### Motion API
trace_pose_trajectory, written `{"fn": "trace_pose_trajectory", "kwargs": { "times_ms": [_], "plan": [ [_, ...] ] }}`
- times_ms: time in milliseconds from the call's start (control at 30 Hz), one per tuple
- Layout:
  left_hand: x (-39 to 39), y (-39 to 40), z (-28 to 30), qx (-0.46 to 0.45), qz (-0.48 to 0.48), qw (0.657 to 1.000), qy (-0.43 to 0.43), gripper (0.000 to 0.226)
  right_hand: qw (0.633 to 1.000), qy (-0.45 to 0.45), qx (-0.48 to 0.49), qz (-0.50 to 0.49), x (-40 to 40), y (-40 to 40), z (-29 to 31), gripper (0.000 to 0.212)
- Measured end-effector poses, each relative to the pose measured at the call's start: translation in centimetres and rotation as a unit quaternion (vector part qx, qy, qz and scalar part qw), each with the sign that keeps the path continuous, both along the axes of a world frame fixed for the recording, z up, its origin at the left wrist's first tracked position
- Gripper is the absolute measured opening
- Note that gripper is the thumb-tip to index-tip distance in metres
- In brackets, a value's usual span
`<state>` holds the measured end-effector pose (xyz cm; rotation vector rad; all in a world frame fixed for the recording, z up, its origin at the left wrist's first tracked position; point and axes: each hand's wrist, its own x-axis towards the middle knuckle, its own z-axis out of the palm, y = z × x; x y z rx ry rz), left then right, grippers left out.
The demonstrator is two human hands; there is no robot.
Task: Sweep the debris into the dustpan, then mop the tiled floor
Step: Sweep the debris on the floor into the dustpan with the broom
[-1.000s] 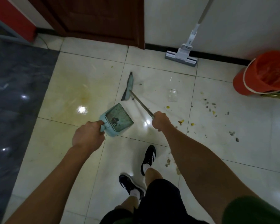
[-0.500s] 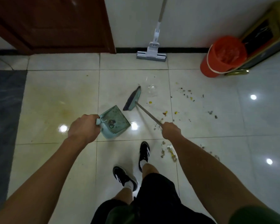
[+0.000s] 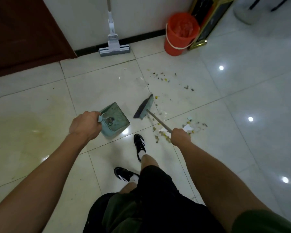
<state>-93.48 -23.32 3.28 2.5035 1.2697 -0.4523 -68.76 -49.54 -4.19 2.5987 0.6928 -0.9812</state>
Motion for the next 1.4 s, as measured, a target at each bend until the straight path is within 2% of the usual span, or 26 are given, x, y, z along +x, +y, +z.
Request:
{"fn": "trace_pose_trajectory", "kwargs": {
  "times_ms": [200, 433, 633, 767, 933, 1067, 1233, 1400],
  "plan": [
    [1.1, -1.4, -0.1, -0.004, -0.032, 0.999, -0.009, 0.006, 0.999, 0.005, 0.002, -0.043, -0.2, -3.9, 1.3, 0.045],
    [1.7, -1.2, 0.3, -0.009, -0.034, 0.999, -0.013, 0.005, 0.998, -0.005, 0.058, -0.018, -1.3, -2.4, 2.0, 0.034],
    [1.5, 1.0, 0.9, -0.022, 0.014, 0.999, -0.019, 0.003, 0.992, 0.016, 0.129, 0.001, -0.9, 4.6, 0.7, 0.041],
    [0.9, 3.9, 0.6, -0.029, 0.077, 0.996, -0.03, 0.01, 0.987, 0.041, 0.153, -0.002, 0.6, 9.9, -1.2, 0.038],
    [2.6, 7.6, 0.3, -0.019, 0.106, 0.994, -0.021, 0.006, 0.979, 0.084, 0.185, -0.023, 3.6, 16.5, -3.3, 0.033],
    [5.3, 10.8, -0.6, -0.012, 0.102, 0.995, -0.007, 0.005, 0.97, 0.092, 0.224, -0.029, 6.1, 21.3, -5.0, 0.026],
    [9.9, 15.2, -1.3, -0.009, 0.099, 0.995, 0.019, 0.01, 0.959, 0.103, 0.247, -0.089, 10.4, 27.4, -7.3, 0.026],
    [14.2, 18.2, -1.4, -0.009, 0.08, 0.996, 0.041, 0.012, 0.964, 0.165, 0.199, -0.07, 15.0, 32.1, -8.5, 0.042]
  ]
}}
